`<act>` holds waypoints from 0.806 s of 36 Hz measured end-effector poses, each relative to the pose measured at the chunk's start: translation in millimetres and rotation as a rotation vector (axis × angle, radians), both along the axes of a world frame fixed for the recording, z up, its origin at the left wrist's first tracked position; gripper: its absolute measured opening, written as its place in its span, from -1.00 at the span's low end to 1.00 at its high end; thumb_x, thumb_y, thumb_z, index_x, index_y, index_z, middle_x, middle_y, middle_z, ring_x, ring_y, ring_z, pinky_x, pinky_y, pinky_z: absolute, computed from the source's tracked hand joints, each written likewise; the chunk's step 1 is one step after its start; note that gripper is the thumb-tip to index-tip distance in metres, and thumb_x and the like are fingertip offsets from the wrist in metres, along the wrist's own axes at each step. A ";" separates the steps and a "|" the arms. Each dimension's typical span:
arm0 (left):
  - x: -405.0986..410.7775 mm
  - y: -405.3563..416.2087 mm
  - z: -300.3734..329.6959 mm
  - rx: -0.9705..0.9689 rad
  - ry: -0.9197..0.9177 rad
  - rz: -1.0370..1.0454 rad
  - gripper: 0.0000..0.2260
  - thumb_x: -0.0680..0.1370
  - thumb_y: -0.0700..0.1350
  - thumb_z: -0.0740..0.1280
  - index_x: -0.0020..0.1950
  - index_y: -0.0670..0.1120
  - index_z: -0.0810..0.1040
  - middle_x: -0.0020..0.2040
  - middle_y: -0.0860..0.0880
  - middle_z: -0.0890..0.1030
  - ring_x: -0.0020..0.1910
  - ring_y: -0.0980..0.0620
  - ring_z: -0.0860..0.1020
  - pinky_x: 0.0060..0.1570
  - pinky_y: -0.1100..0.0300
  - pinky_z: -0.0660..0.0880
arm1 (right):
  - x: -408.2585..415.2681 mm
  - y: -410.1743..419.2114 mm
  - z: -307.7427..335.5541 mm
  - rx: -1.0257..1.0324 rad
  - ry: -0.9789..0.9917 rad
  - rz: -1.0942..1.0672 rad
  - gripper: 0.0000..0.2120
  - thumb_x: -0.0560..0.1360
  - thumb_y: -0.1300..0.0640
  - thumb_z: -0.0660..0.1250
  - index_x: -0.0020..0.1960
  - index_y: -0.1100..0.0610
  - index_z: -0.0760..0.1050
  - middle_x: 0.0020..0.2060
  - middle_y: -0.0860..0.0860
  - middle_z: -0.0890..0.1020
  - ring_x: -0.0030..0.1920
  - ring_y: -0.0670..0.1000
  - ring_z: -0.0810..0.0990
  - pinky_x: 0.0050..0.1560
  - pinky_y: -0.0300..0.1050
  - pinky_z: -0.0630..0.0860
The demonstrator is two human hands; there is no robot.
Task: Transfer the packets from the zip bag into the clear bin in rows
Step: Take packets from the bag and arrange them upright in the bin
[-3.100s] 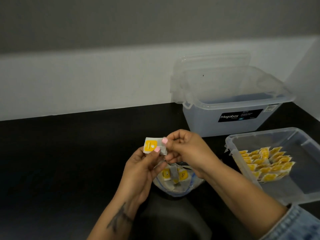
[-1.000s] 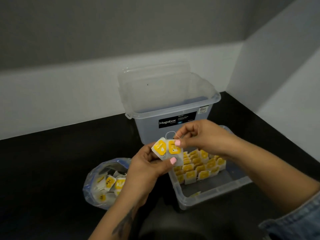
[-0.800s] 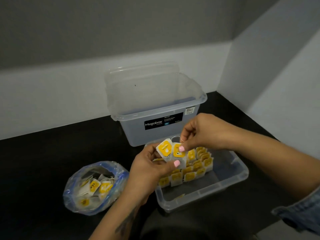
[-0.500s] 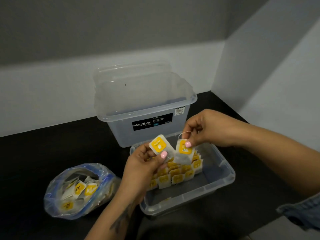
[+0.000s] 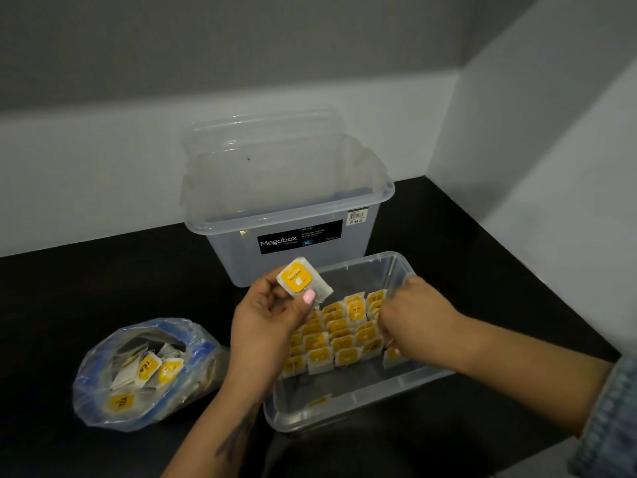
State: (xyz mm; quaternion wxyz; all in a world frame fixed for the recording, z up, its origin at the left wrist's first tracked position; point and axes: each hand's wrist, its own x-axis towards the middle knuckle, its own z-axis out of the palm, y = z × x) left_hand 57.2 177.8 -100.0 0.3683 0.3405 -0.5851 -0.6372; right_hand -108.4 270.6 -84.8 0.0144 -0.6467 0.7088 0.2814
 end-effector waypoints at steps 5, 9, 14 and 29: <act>0.8 0.3 -0.9 -0.020 -0.015 -0.012 -0.74 0.44 -0.24 0.40 0.06 0.05 0.54 -0.09 0.14 0.68 -0.05 0.15 0.65 -0.17 0.31 0.57 | -0.2 -8.5 -11.5 0.075 0.171 0.091 -0.85 0.50 0.13 0.32 0.06 0.12 0.52 -0.02 0.07 0.62 0.05 0.10 0.55 0.28 0.06 0.28; 0.9 0.4 -2.1 -0.029 -0.037 -0.018 -0.74 0.44 -0.23 0.40 0.05 0.06 0.53 -0.09 0.14 0.67 -0.04 0.14 0.65 -0.12 0.26 0.58 | -3.2 -12.7 -16.3 0.069 0.214 0.074 -0.81 0.52 0.14 0.31 0.13 0.12 0.50 0.00 0.07 0.62 0.09 0.10 0.55 0.31 0.06 0.25; 2.1 -0.1 -2.2 -0.026 -0.052 -0.030 -0.72 0.44 -0.23 0.41 0.11 0.01 0.54 -0.07 0.11 0.68 -0.03 0.15 0.64 -0.09 0.24 0.59 | -2.6 -14.9 -19.6 0.090 0.222 0.068 -0.76 0.50 0.13 0.35 0.15 0.12 0.48 0.04 0.09 0.61 0.12 0.11 0.53 0.28 0.06 0.28; -7.5 -0.7 2.0 -0.127 -0.262 -0.136 -0.45 0.39 -0.23 0.48 0.31 0.05 0.37 -0.04 0.05 0.65 -0.10 0.15 0.65 -0.12 0.21 0.61 | -13.0 -21.7 51.9 -0.300 -0.511 -0.274 -0.74 0.55 -0.02 0.28 0.23 -0.11 0.47 0.06 -0.10 0.60 0.10 -0.09 0.53 0.20 -0.13 0.34</act>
